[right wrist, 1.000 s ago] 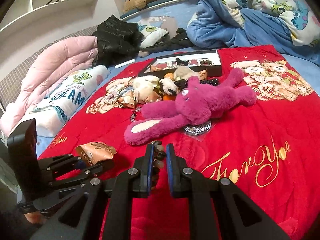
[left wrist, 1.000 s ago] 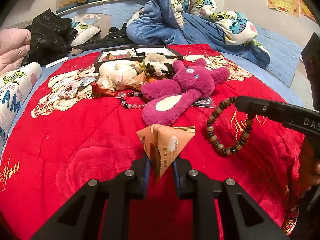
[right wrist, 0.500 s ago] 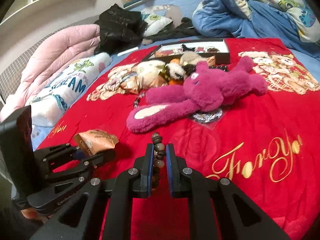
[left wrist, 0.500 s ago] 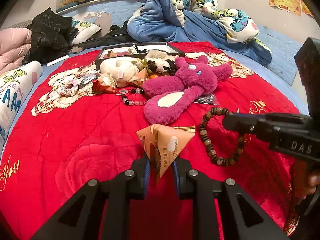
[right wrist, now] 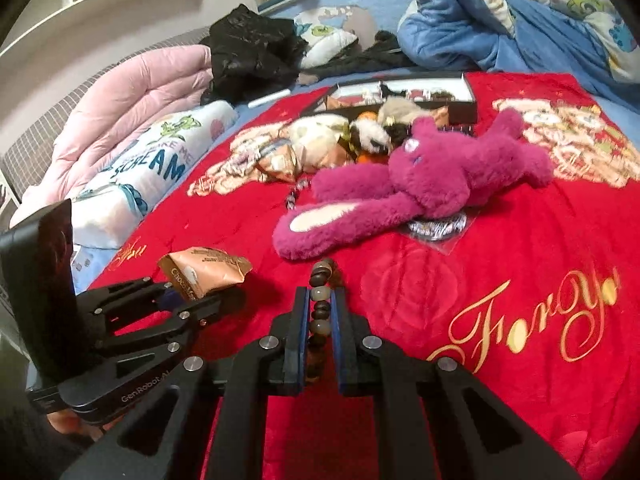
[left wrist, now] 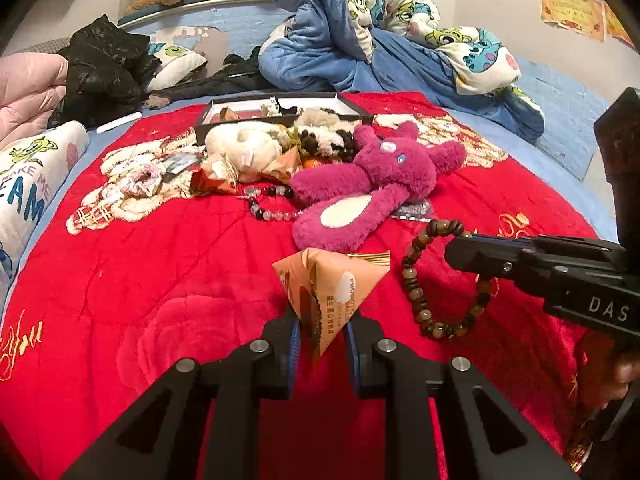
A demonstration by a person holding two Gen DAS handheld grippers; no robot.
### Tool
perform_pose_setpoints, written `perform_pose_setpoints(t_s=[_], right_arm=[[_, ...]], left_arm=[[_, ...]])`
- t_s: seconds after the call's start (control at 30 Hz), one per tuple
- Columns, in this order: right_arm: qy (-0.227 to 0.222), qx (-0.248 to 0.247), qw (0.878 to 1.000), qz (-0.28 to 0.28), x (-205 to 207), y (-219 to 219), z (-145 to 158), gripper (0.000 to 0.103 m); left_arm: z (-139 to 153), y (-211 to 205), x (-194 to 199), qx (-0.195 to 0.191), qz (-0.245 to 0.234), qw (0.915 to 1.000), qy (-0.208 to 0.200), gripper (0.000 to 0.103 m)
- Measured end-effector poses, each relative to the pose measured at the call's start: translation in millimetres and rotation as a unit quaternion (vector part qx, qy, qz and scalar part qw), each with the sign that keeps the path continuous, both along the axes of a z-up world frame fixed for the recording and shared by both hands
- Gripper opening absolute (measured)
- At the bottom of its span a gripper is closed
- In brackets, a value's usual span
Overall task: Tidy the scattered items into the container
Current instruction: 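Lift and carry paper packet with left tool while right tool carries bracelet to box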
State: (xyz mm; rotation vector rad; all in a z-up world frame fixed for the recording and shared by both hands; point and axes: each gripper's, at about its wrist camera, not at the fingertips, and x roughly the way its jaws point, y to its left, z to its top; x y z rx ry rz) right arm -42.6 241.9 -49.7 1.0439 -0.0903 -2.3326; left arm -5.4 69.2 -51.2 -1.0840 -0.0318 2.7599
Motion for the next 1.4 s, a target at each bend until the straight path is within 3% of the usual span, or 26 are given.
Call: perform_pose_setpoints(t_s=[0.47, 0.83, 1.13, 1.4], right_arm=[[0.051, -0.009, 0.999, 0.003, 16, -18, 28, 0.01], [0.096, 0.006, 0.995, -0.034, 19, -34, 53, 0.01], [0.073, -0.029, 0.995, -0.059, -9, -25, 65, 0.01], [0.06, -0.07, 0.993, -0.067, -69, -19, 88, 0.011]], left_arm=[[21, -9, 9, 0.005, 0.014, 0.9996, 0.024, 0.019], [39, -20, 7, 0.019, 0.025, 0.999, 0.031, 0.019], [62, -35, -26, 0.039, 0.03, 0.9987, 0.015, 0.019], [85, -36, -89, 0.032, 0.023, 0.9991, 0.015, 0.019]])
